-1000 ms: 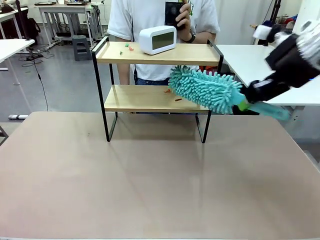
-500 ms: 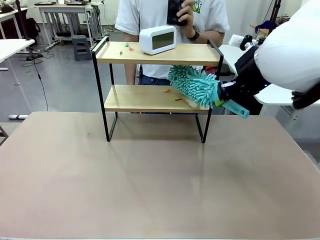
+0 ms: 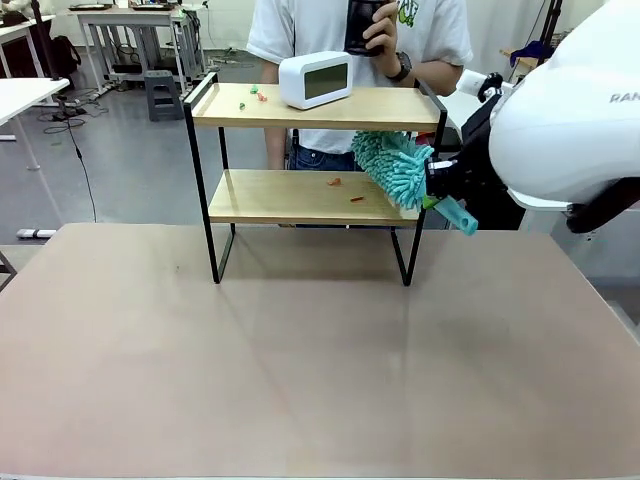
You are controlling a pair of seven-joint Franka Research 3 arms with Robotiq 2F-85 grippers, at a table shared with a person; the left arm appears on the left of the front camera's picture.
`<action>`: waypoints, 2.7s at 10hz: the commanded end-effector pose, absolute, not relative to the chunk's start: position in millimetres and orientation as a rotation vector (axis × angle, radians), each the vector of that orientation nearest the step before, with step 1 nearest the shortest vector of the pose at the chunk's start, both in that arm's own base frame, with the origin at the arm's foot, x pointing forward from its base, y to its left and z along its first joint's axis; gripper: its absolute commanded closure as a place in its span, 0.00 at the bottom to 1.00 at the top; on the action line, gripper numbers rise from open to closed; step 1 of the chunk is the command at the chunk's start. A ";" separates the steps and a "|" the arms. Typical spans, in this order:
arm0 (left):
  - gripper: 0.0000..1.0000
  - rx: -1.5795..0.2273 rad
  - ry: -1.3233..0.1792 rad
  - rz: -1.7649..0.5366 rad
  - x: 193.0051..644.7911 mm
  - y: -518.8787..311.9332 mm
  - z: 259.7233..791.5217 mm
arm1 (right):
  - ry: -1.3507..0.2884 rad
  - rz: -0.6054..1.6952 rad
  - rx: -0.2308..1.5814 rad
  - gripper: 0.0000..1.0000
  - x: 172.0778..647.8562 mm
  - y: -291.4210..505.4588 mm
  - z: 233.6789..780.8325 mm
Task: Clean the shelf.
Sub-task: Clean the specific tier of the Shelf with the Duster once objects are removed.
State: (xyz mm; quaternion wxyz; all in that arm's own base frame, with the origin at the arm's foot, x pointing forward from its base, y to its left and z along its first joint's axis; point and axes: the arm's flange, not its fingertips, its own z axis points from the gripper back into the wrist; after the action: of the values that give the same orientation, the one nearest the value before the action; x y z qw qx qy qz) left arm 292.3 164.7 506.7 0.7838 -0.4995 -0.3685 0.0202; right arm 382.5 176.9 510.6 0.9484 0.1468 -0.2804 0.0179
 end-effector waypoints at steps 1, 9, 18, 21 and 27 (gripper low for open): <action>0.00 -1.091 -0.824 0.030 292.2 161.1 506.5 | -0.605 -0.080 0.226 1.00 386.4 186.3 503.8; 0.00 -1.091 -0.824 0.030 292.2 161.1 506.5 | -0.501 -0.075 0.294 1.00 390.8 201.1 487.0; 0.00 -1.091 -0.824 0.030 292.2 161.1 506.5 | -0.276 0.208 0.619 1.00 391.7 202.3 488.9; 0.00 -1.091 -0.824 0.030 292.2 161.1 506.5 | -0.087 0.575 0.768 1.00 370.7 187.0 493.6; 0.00 -1.091 -0.824 0.030 292.2 161.1 506.5 | -0.004 0.731 0.963 1.00 354.3 140.3 504.0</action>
State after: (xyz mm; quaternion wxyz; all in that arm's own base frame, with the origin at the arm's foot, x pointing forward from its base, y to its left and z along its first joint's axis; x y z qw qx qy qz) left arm 292.2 164.7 506.7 0.7837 -0.4996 -0.3687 0.0195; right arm 349.6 142.0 501.9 0.8346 0.4282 0.0070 0.3466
